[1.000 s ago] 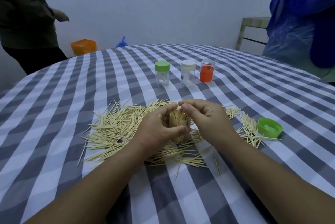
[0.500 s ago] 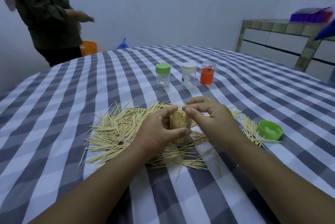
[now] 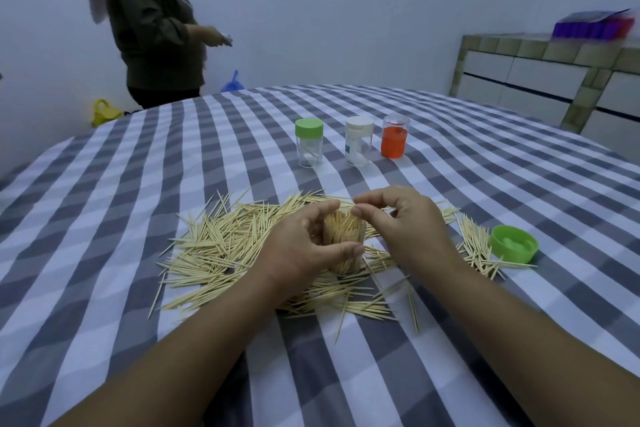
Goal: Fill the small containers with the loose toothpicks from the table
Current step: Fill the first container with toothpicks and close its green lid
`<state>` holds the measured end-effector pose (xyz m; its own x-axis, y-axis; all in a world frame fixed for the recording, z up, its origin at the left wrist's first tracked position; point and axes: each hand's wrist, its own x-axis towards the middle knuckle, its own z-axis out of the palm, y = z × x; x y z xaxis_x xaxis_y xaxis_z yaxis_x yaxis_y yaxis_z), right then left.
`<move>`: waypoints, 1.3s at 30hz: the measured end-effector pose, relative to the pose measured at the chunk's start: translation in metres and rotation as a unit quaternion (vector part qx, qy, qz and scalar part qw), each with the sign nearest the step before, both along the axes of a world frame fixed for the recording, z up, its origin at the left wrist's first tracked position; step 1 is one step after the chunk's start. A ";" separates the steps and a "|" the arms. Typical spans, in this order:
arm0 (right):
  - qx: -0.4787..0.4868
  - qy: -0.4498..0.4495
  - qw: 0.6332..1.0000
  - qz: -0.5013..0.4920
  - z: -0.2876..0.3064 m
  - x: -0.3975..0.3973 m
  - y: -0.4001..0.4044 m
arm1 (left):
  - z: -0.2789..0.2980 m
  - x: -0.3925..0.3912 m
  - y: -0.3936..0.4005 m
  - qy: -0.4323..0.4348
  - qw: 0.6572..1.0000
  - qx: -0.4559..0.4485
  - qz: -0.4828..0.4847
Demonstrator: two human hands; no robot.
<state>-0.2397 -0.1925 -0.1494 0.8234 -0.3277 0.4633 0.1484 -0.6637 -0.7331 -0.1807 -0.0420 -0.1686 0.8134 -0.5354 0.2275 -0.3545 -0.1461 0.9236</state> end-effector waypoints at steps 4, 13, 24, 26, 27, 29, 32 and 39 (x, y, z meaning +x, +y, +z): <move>-0.093 0.010 0.994 0.050 0.002 -0.001 0.006 | -0.002 0.002 0.000 0.008 1.000 0.000 -0.012; -0.026 0.079 0.988 0.127 0.012 -0.007 -0.003 | -0.002 0.003 0.001 -0.004 1.000 0.026 -0.001; -0.179 0.392 0.900 0.063 -0.007 -0.002 -0.047 | 0.004 0.001 0.003 0.019 1.000 0.017 0.002; -0.189 0.390 0.900 0.048 -0.009 -0.002 -0.051 | 0.004 0.001 0.004 0.016 1.000 0.018 0.005; -0.200 0.380 0.902 0.042 -0.009 -0.001 -0.050 | 0.004 0.001 0.004 0.014 1.000 0.022 0.007; -0.231 0.361 0.903 0.029 -0.009 0.001 -0.046 | 0.004 0.001 0.004 0.013 1.000 0.024 0.008; -0.308 0.332 0.892 0.006 -0.008 0.005 -0.040 | 0.004 0.000 0.003 0.016 1.000 0.023 0.010; -0.312 0.284 0.906 0.041 -0.011 0.004 -0.029 | 0.004 0.001 0.003 0.022 1.000 0.017 0.006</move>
<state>-0.2358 -0.2217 -0.1604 0.9967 -0.0752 0.0316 -0.0678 -0.9791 -0.1917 -0.1802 -0.0395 -0.1645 0.8289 -0.5318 0.1736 -0.3121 -0.1820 0.9324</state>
